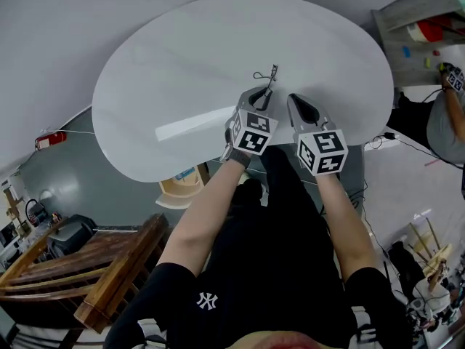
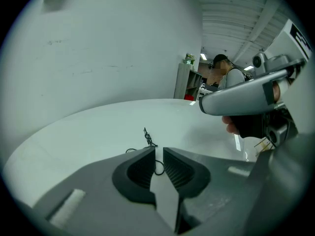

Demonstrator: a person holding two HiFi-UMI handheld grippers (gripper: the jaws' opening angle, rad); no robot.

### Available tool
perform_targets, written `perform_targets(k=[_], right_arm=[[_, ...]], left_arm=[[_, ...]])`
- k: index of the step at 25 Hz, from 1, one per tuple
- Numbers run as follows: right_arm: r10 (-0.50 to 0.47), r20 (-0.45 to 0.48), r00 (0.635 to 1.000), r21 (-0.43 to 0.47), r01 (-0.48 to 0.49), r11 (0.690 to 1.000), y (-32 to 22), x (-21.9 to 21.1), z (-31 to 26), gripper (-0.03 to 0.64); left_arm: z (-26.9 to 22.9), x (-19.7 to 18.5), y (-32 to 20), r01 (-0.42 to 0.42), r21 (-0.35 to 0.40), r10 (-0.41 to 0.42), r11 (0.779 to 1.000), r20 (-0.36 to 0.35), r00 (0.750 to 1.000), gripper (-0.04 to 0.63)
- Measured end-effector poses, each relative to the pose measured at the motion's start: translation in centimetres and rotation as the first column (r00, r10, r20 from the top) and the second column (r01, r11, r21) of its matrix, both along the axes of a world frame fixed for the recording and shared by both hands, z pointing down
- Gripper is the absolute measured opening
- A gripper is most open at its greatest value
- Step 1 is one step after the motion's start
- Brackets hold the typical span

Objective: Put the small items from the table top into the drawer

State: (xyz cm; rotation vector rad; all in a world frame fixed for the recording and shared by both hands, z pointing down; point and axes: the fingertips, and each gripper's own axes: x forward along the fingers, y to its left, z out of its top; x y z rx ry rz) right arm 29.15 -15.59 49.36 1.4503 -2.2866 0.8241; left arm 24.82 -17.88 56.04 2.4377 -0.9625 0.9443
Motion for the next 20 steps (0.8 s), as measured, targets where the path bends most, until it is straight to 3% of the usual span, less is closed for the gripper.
perform_targets(k=[10, 20], right_arm=[[0.023, 0.018, 1.0, -0.025, -0.022, 0.999, -0.8, 1.8, 1.2, 0.021], [0.047, 0.026, 0.999, -0.038, -0.046, 0.998, -1.1, 2.8, 1.8, 0.021]], left_arm=[[2.9, 0.6, -1.8, 0.027, -0.034, -0.024, 0.999, 0.074, 0.997, 0.049], [3.9, 0.6, -2.6, 0.047, -0.056, -0.042, 0.997, 0.09, 0.995, 0.022]])
